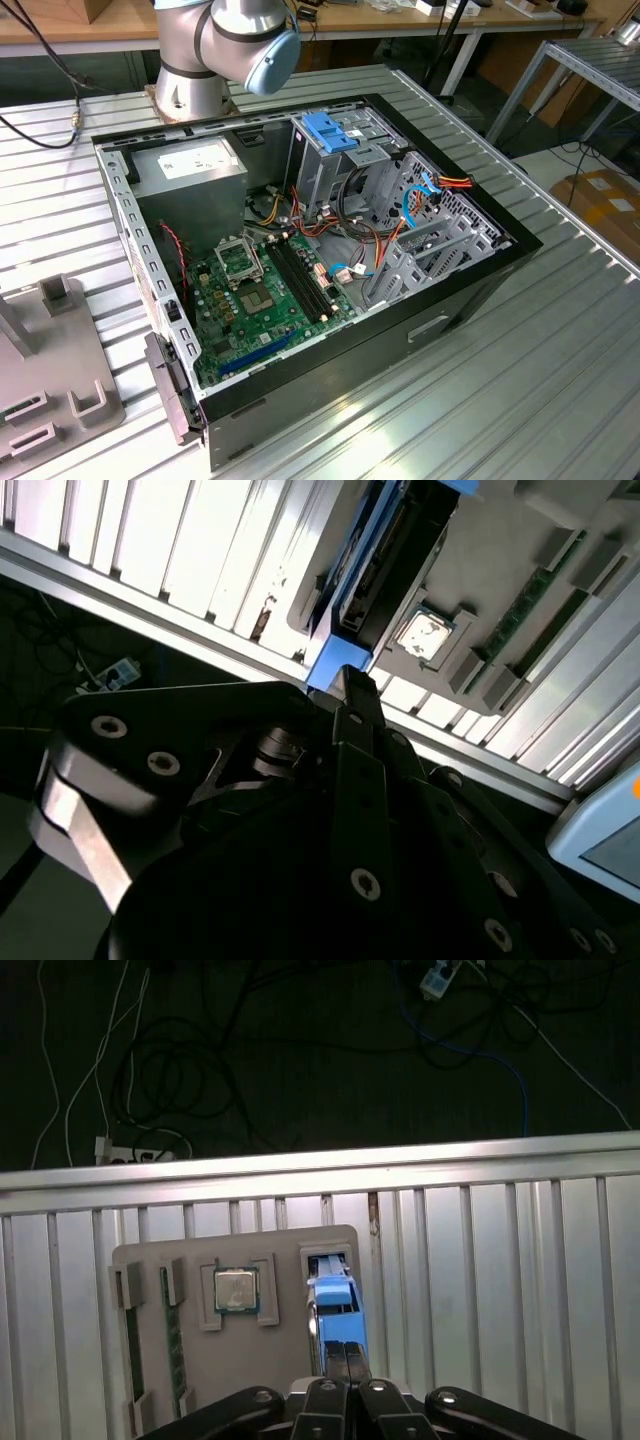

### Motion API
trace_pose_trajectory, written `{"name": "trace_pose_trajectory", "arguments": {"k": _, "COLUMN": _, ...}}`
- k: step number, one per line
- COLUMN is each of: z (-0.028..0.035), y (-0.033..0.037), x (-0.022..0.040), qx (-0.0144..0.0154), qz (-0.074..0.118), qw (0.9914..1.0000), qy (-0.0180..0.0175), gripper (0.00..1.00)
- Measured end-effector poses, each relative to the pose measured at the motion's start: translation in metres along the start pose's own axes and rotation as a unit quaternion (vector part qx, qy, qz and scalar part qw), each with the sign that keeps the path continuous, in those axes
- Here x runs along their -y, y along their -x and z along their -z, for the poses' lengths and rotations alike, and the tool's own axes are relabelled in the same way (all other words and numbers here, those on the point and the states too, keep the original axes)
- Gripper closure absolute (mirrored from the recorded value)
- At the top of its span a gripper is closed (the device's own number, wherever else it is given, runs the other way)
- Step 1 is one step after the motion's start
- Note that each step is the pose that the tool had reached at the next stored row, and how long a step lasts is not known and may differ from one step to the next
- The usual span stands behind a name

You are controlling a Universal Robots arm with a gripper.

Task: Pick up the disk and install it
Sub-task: 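Pick up the disk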

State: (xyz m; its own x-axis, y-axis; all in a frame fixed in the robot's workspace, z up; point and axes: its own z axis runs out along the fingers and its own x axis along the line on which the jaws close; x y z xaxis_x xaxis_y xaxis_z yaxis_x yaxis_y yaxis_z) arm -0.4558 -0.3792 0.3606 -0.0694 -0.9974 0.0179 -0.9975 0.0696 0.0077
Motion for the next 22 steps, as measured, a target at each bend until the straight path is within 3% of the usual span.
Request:
{"name": "trace_pose_trajectory", "arguments": {"k": 6, "z": -0.0021, "y": 0.0001, "x": -0.0001, "qx": 0.0001, "qz": 0.0, "qw": 1.0, "qy": -0.0017, "gripper": 0.89}}
{"name": "trace_pose_trajectory", "arguments": {"k": 9, "z": -0.0057, "y": 0.0001, "x": -0.0003, "qx": 0.0003, "qz": 0.0, "qw": 0.99999, "qy": -0.0044, "gripper": 0.89}}
{"name": "trace_pose_trajectory", "arguments": {"k": 22, "z": -0.0089, "y": 0.0, "x": -0.0015, "qx": 0.0002, "qz": 0.0, "qw": 0.99999, "qy": -0.0049, "gripper": 0.89}}
